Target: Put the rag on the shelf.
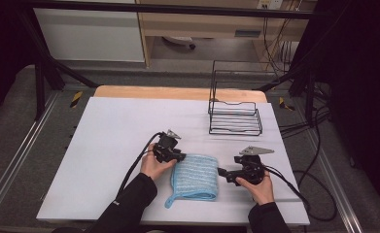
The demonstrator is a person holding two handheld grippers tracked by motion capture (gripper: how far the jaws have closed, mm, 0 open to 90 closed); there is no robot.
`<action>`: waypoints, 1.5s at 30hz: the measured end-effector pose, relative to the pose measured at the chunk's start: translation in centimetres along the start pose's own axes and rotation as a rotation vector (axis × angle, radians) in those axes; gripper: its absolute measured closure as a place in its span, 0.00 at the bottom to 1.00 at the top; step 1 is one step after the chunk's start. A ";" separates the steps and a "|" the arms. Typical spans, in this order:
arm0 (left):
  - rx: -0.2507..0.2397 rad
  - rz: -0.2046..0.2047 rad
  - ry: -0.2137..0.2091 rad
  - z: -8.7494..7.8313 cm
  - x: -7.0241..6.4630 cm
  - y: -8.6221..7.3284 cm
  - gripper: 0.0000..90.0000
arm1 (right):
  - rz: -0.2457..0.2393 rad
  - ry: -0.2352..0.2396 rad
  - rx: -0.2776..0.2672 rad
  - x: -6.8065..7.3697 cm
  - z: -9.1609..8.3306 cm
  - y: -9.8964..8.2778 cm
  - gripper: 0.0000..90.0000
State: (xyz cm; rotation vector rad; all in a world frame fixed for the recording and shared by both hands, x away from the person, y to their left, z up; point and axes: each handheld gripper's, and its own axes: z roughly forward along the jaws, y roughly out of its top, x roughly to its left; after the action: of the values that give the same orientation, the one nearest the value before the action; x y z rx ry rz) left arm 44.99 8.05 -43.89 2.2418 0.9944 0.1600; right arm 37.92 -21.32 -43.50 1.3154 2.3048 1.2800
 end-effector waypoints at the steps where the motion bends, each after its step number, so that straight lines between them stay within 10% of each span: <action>1: 0.003 0.001 0.002 0.0 0.0 0.0 0.77 | 0.001 0.000 0.000 0.0 0.2 0.1 0.13; 24: -0.010 0.004 0.007 0.0 -0.1 -0.3 0.86 | 0.100 -0.023 0.061 -0.3 4.8 1.7 0.66; 45: -0.072 -0.080 -0.071 -1.2 0.7 -0.7 0.92 | 0.169 0.040 0.068 -0.2 4.4 2.1 0.93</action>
State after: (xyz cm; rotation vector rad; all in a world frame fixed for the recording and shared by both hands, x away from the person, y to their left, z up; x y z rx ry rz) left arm 44.59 9.53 -43.50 2.1238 1.0229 0.0790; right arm 41.67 -18.38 -44.63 1.5504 2.3254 1.2981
